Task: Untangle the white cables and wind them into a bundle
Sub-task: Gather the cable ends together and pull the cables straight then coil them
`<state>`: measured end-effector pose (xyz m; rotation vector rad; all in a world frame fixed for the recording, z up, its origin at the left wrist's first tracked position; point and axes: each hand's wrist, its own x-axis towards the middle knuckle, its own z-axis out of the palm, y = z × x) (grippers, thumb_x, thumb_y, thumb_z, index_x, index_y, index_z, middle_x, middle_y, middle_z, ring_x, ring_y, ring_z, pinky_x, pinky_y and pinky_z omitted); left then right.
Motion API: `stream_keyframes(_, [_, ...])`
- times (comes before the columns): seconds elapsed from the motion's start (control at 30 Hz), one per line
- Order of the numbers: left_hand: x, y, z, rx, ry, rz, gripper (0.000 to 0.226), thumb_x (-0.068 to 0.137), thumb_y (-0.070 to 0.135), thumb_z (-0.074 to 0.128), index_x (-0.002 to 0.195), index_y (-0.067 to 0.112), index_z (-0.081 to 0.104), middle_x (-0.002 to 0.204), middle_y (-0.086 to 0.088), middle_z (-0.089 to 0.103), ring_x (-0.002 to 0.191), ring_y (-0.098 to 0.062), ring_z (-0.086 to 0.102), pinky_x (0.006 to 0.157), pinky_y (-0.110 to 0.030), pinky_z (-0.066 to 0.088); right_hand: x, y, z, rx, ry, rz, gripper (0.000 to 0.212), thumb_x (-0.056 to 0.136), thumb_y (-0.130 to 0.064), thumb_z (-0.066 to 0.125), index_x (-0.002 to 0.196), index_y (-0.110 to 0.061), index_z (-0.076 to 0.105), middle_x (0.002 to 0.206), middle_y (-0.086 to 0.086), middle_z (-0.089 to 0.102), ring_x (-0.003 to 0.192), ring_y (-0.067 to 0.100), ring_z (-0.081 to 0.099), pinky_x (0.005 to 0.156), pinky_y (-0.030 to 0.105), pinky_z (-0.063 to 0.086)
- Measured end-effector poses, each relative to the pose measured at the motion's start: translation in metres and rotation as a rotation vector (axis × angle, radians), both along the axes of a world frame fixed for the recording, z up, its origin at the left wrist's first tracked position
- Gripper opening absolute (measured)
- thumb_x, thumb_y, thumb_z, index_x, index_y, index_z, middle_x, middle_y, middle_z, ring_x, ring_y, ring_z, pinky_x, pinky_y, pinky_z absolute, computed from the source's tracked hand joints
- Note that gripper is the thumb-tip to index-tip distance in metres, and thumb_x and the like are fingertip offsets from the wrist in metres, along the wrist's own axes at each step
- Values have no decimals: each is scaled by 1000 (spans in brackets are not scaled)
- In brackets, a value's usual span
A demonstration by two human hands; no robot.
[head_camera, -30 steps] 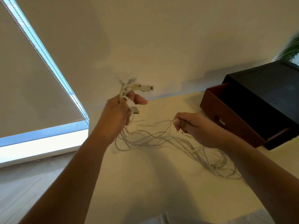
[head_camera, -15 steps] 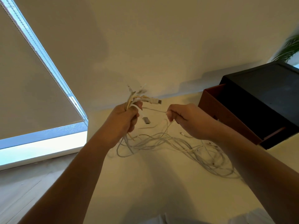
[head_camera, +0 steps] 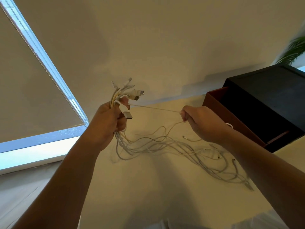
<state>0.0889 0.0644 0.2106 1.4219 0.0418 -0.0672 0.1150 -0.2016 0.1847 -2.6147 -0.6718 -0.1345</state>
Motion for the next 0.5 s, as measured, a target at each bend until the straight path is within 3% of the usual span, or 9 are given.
stream_keyframes(0.1, [0, 0, -2, 3, 7, 6, 54, 101, 11, 41, 52, 26, 58, 61, -2, 22, 41, -7, 19, 37, -17, 23, 5, -6, -8, 45, -16, -44, 22, 94, -14, 33, 80, -19, 49, 75, 4, 64, 65, 21, 58, 60, 39, 47])
stream_keyframes(0.23, [0, 4, 0, -33, 11, 25, 60, 99, 2, 35, 53, 27, 63, 57, 5, 32, 40, -5, 20, 37, -16, 20, 5, -10, -11, 152, 73, -62, 27, 100, -14, 38, 77, -21, 49, 60, -8, 50, 53, 11, 45, 55, 31, 36])
stream_keyframes(0.4, [7, 28, -4, 0, 23, 98, 53, 99, 3, 35, 58, 26, 59, 65, 1, 30, 42, -5, 21, 38, -16, 20, -18, -3, 7, 623, 289, 79, 31, 101, -26, 38, 75, -17, 53, 53, -10, 35, 50, 4, 27, 48, 16, 27])
stream_keyframes(0.5, [14, 35, -10, 78, 26, 138, 38, 101, 6, 36, 71, 22, 53, 59, 2, 32, 41, -5, 25, 37, -16, 26, -25, 0, 14, 553, 317, 151, 32, 101, -26, 38, 75, -17, 54, 54, -9, 36, 50, 3, 30, 49, 13, 28])
